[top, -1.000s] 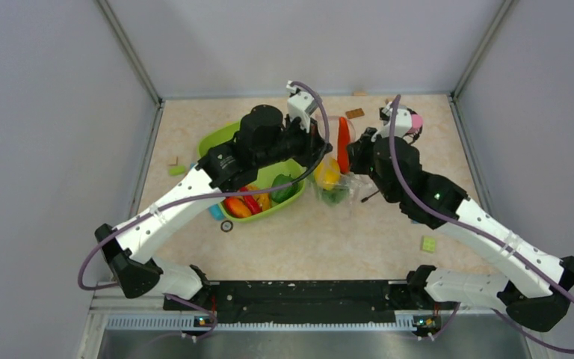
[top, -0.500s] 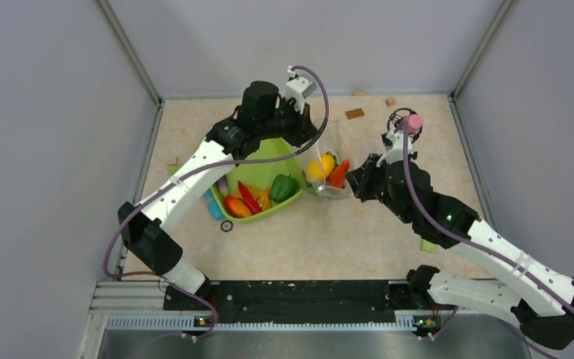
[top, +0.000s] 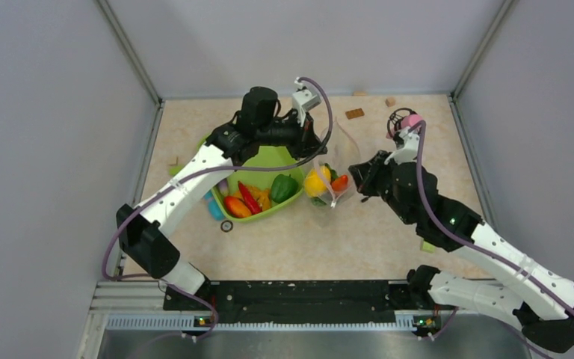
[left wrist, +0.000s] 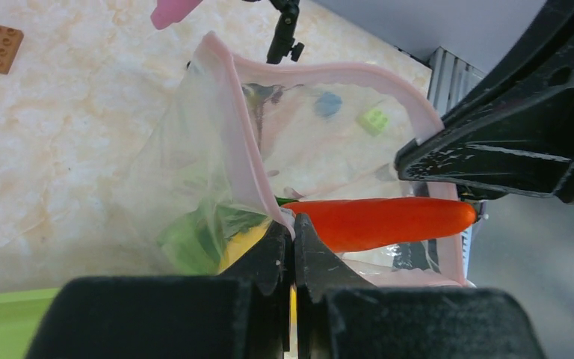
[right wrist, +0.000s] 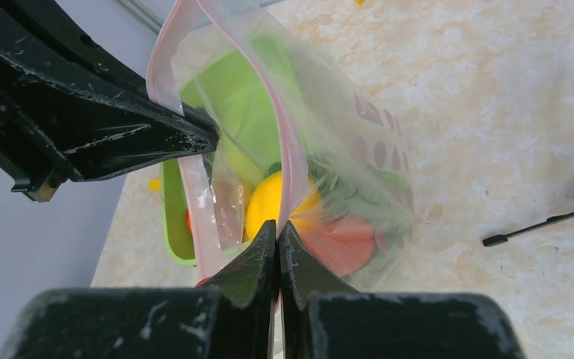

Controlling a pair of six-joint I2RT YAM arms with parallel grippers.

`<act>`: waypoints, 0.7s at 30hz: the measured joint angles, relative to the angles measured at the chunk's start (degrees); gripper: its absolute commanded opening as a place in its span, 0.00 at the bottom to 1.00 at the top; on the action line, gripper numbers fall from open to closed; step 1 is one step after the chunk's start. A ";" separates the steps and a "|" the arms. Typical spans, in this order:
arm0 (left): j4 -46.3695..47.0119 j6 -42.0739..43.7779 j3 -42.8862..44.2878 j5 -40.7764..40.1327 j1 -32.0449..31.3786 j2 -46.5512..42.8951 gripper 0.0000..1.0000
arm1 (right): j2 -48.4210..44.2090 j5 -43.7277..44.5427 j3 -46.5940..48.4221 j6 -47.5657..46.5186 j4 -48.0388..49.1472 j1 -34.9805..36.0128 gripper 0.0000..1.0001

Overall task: Place the food in the zip-top bag and seal the zipper
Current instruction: Adjust the zipper food storage bag at the center of the board.

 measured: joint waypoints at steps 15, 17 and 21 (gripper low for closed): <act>6.43 -11.98 -8.87 -4.02 -0.37 -8.83 0.00 | 6.38 0.09 21.84 -5.42 -9.68 0.00 0.00; 8.59 -14.64 -12.76 -4.04 -0.98 -8.83 0.04 | 7.23 -0.31 22.23 -6.27 -11.76 0.00 0.00; 15.58 -20.98 -26.43 -4.11 -1.81 -9.64 0.33 | 10.16 -4.92 19.80 -7.72 -15.45 0.00 0.00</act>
